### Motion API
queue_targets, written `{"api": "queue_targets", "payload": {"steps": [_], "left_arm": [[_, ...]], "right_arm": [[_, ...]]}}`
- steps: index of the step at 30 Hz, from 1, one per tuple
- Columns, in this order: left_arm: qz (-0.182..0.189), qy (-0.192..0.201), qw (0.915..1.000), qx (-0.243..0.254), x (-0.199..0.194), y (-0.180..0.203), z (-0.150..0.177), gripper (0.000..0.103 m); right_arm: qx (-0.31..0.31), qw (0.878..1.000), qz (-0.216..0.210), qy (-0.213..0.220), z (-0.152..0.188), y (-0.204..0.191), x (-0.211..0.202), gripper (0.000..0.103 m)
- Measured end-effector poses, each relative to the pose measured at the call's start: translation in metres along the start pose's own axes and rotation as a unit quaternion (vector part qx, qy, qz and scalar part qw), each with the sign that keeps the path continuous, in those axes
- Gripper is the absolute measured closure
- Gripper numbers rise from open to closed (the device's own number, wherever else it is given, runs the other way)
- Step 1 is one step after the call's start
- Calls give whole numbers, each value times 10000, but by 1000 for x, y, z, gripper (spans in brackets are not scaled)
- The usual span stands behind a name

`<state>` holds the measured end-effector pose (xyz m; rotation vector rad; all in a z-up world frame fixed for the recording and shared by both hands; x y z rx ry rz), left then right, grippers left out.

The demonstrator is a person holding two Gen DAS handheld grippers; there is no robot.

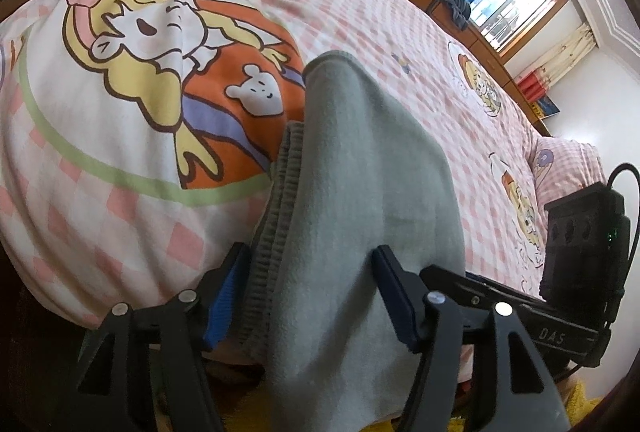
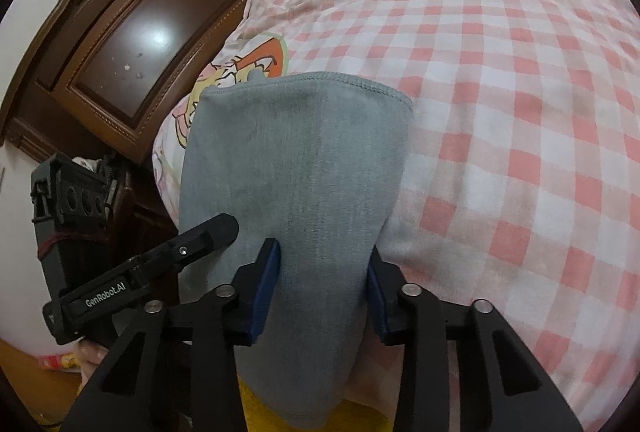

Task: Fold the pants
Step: 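Lift the folded pants with both grippers and carry them across the bed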

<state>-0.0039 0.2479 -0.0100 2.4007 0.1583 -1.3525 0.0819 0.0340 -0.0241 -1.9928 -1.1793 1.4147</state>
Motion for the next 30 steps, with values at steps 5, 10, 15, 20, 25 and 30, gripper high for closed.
{"api": "queue_targets", "payload": {"steps": [5, 10, 15, 20, 25, 30], "left_arm": [[26, 58, 10000, -34, -6, 1, 2, 48], [54, 136, 9998, -147, -19, 0, 5, 58], [84, 219, 9996, -186, -30, 2, 6, 65], [186, 241, 9994, -186, -40, 11, 8, 66], [227, 287, 9993, -64, -46, 30, 9, 67], [306, 326, 9990, 67, -53, 51, 10, 67]], "right_arm": [[31, 9999, -121, 112, 0, -4, -10, 73], [0, 9997, -188, 166, -1, -10, -17, 75], [-15, 9995, -220, 227, -1, -14, -29, 75], [-66, 9994, -186, 301, 1, -14, -46, 75], [-61, 9989, -153, 432, 3, -12, -68, 75], [-79, 9983, -93, 577, 4, -11, -91, 75]]}}
Point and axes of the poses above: each gripper's, at about its wrist camera, not at the fingertips, and x roughly the way its jaws point, y to its right, z to its underside, the point moved 3 cm from there along x, roughly the way its jaws point, and after that the axes turned 14 degrees about -z, right-handed, at the moved point
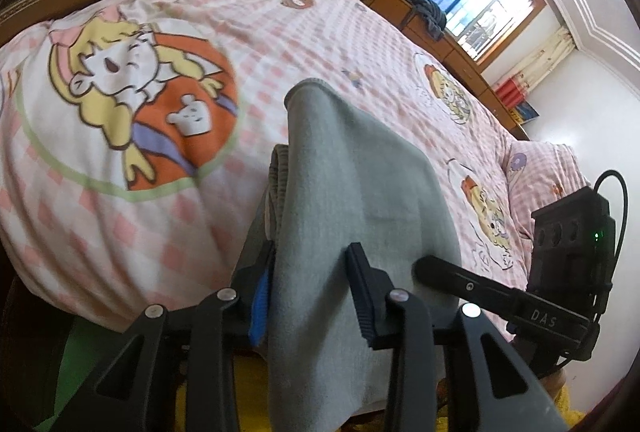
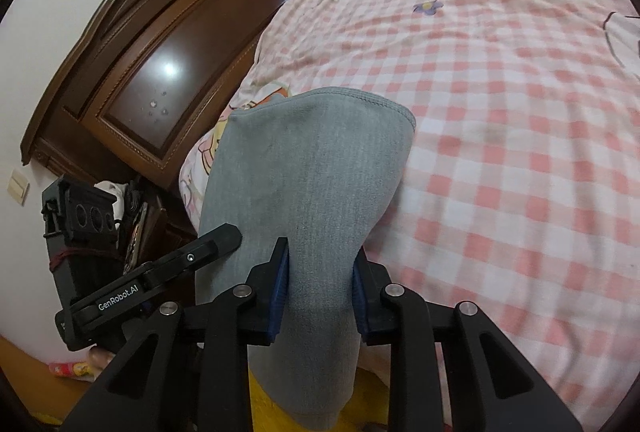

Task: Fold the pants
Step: 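Lift the folded pants with both grippers and carry them across the bed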

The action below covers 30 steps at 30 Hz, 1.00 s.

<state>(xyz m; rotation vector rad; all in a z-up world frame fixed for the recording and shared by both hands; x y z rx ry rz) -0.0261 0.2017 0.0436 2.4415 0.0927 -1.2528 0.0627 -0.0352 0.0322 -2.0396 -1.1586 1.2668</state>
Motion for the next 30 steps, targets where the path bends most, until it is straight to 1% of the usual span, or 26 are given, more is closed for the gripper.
{"api": "queue_targets", "payload": {"steps": [4, 10, 15, 18, 23, 26, 30], "left_arm": [[62, 21, 9999, 118, -4, 18, 0, 67], [159, 76, 9992, 363, -10, 48, 0, 67], [314, 74, 9982, 499, -12, 73, 2, 67], [428, 71, 9972, 610, -12, 93, 2, 67], [528, 57, 9949, 863, -8, 129, 2, 67], [606, 34, 9934, 975, -1, 151, 0, 67], [690, 6, 9909, 1156, 12, 185, -3, 67]], "right_arm": [[-26, 9999, 48, 137, 0, 1, -19, 75], [-127, 9991, 252, 316, 2, 3, -51, 75], [-96, 9978, 363, 551, 3, 11, -82, 75], [-57, 9969, 421, 656, 2, 19, -100, 75], [-155, 9950, 640, 745, -7, 33, -128, 75], [-223, 9935, 792, 783, -15, 43, -145, 75], [-234, 9919, 893, 871, -25, 58, -163, 75]]}}
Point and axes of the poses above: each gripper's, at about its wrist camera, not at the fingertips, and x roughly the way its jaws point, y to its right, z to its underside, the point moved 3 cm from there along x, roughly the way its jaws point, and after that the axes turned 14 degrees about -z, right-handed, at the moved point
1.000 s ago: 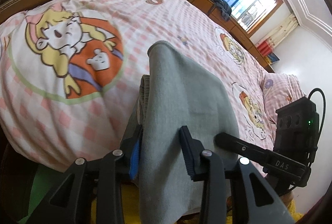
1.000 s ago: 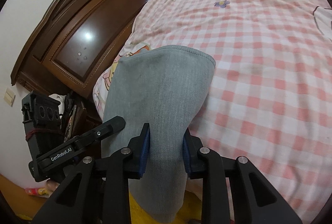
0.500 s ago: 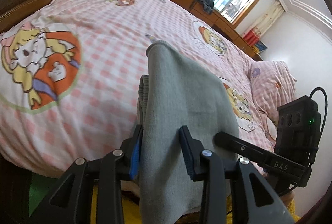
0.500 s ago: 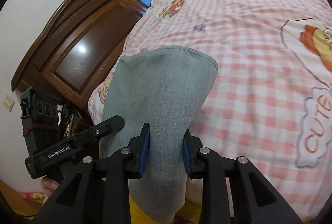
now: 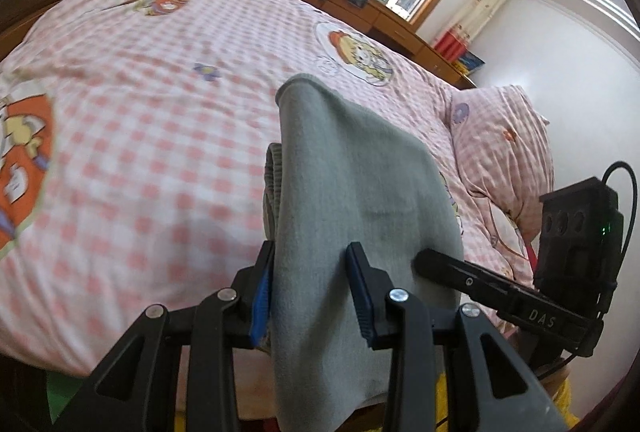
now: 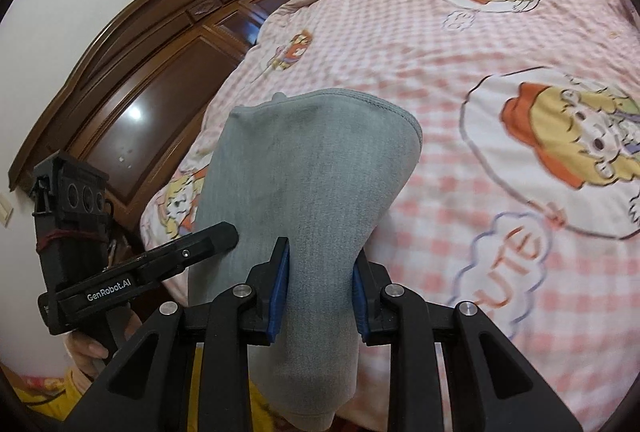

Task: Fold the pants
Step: 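Lift the folded pants with both grippers and carry them across the bed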

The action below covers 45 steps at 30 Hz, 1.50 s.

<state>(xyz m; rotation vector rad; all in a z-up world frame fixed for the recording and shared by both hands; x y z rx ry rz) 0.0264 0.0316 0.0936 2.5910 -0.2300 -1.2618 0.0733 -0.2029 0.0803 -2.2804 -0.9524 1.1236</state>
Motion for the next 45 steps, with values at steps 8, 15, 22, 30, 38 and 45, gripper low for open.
{"api": "queue_targets", "payload": {"steps": [8, 15, 22, 30, 38, 45], "left_arm": [[44, -34, 9994, 338, 34, 49, -20, 67], [80, -187, 9985, 509, 77, 74, -35, 67], [-48, -461, 9969, 637, 128, 80, -34, 68], [-203, -681, 9950, 698, 168, 72, -28, 68], [-330, -624, 9938, 861, 165, 76, -25, 66], [-577, -477, 9908, 1127, 140, 85, -20, 66]], "right_arm": [[201, 9998, 67, 71, -21, 49, -11, 75], [462, 9988, 179, -39, -29, 93, -1, 75], [668, 9968, 352, -263, -27, 133, 28, 74], [640, 9958, 607, -239, -18, 147, 38, 69], [713, 9932, 900, -196, -17, 137, 28, 68], [494, 9908, 1258, -88, -5, 112, 6, 68]]}}
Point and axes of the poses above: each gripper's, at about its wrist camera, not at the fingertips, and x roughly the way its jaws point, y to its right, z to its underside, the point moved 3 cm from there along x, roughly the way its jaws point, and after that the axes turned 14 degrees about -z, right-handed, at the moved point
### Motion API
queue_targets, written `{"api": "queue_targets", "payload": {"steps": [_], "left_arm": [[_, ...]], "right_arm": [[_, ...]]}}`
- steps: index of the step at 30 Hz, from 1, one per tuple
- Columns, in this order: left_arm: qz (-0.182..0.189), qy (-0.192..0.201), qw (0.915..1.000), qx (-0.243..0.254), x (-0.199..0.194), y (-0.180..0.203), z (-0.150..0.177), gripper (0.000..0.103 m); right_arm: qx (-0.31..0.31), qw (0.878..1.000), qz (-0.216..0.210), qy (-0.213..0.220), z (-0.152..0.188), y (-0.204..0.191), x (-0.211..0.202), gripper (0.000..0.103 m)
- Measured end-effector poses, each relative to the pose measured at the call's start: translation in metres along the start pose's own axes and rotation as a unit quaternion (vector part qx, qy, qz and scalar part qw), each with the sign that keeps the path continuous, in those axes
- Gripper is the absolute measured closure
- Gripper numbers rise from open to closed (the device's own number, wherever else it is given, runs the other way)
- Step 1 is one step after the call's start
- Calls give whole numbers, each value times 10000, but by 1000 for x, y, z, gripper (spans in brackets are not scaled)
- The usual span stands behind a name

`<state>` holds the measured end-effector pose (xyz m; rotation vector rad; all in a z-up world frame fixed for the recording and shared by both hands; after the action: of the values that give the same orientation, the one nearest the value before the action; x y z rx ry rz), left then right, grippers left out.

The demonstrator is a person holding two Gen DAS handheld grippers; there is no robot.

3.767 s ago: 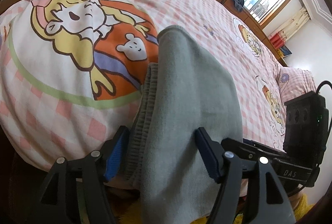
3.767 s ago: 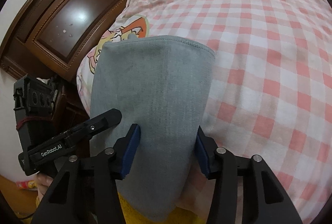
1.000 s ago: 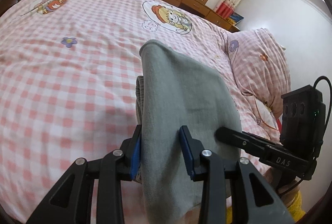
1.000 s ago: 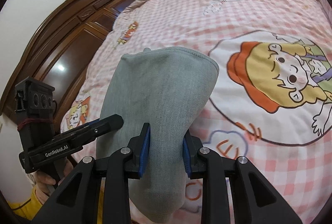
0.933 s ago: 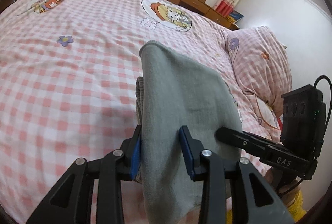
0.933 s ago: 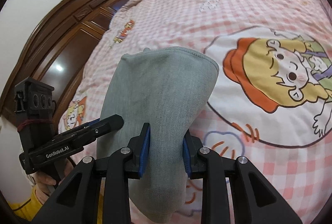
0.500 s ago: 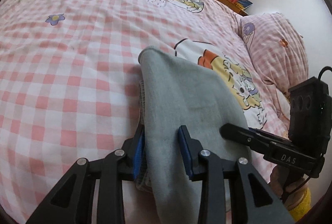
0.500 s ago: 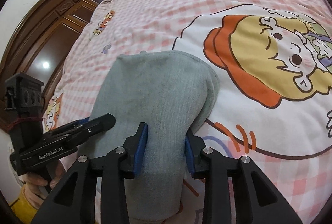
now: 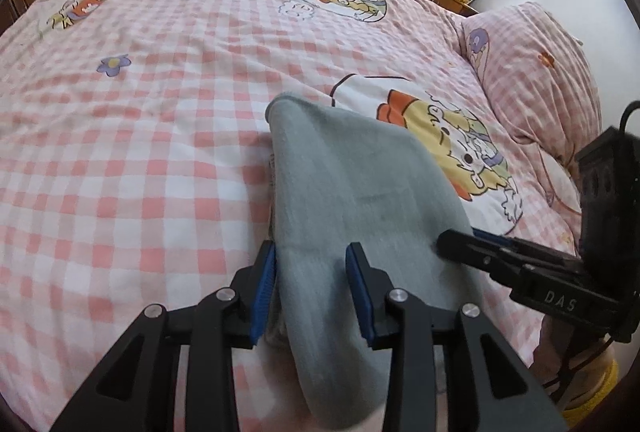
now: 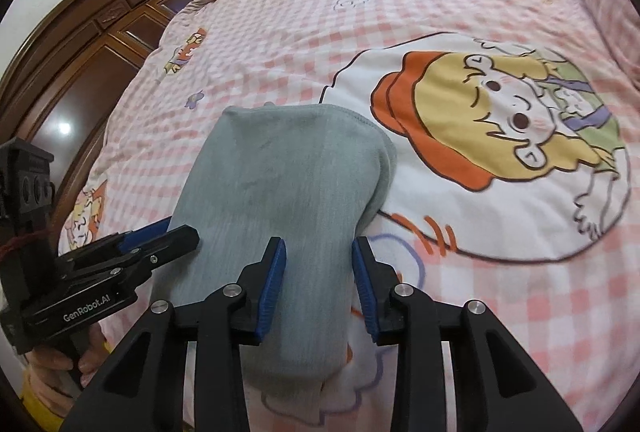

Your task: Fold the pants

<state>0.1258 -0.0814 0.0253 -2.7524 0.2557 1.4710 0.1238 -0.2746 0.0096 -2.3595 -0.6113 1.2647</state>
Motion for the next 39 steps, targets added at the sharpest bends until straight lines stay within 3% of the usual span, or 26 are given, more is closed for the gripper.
{"api": "queue_targets", "payload": {"steps": [4, 10, 13, 16, 20, 23, 32, 39], "left_arm": [[-141, 8, 9999, 72, -12, 2, 9, 66], [-255, -34, 9997, 56, -26, 3, 26, 66], [-306, -35, 9995, 97, -34, 6, 32, 57], [-406, 12, 9991, 149, -42, 8, 39, 52], [-554, 36, 9984, 115, -50, 7, 50, 35], [-663, -40, 9978, 75, -50, 6, 58, 26], [-1148, -336, 9927, 126, -28, 3, 81, 15], [-1220, -461, 9915, -2, -14, -1, 88, 10]], "right_arm": [[82, 9999, -79, -24, 15, -5, -9, 68], [-16, 9999, 123, -75, 37, -16, -21, 68], [-60, 9996, 257, -81, 44, -20, -25, 67], [-85, 9990, 421, -92, 53, -22, -28, 52], [-107, 9979, 605, -207, 63, -22, -27, 50], [-117, 9961, 849, -207, 69, -19, -27, 42], [-106, 9908, 1323, -265, 81, -8, -14, 34], [-75, 9911, 1313, -190, 84, -6, -6, 24]]}}
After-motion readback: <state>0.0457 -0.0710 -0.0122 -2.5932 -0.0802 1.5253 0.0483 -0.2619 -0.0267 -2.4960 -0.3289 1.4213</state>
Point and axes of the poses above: each gripper's, at about its wrist camera, not at the fingertips, and x roughly the way its jaws point, y to its right, z to its underside, the point moved 3 cm from there along x, roughly the way its jaws point, and after that the axes turned 14 degrees about -z, right-handed, at the moved point
